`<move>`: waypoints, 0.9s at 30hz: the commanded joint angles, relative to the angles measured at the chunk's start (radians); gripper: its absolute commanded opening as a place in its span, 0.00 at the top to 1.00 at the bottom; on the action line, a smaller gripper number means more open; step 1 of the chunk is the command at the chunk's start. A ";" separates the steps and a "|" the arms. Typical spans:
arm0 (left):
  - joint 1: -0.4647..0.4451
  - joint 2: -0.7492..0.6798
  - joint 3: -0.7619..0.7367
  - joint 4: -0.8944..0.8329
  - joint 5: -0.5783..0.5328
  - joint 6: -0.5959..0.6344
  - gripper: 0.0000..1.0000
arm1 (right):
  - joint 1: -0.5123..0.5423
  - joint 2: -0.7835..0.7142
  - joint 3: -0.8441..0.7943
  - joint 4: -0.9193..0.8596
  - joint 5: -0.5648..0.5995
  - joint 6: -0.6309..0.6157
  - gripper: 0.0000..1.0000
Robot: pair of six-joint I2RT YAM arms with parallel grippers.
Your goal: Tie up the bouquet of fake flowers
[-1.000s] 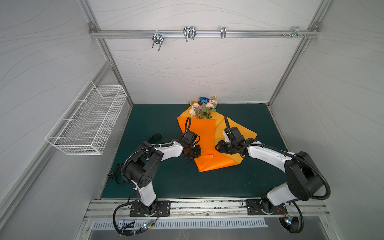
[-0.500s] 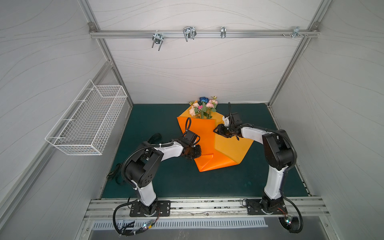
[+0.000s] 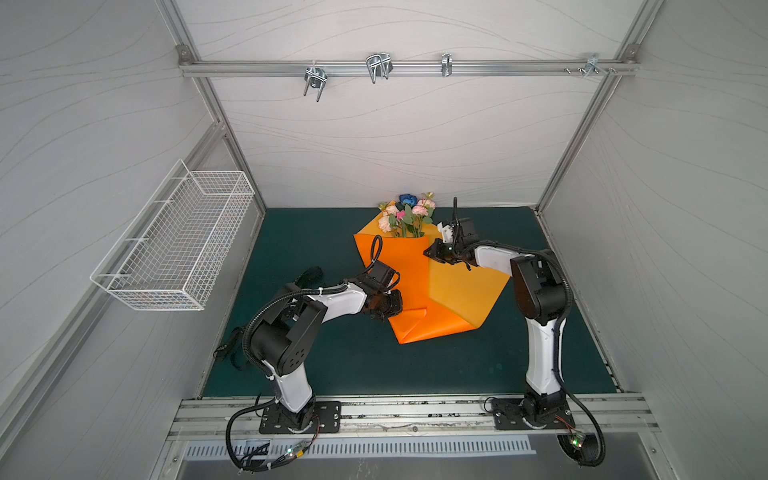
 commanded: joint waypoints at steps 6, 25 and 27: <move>-0.005 -0.033 0.008 0.004 0.005 0.022 0.91 | -0.013 -0.061 -0.024 0.010 -0.023 -0.019 1.00; -0.006 -0.052 0.010 0.013 0.066 0.019 0.91 | -0.014 -0.171 -0.192 -0.041 0.132 -0.095 1.00; -0.008 -0.075 -0.002 0.020 0.083 0.013 0.91 | -0.017 -0.149 -0.171 -0.050 0.144 -0.106 1.00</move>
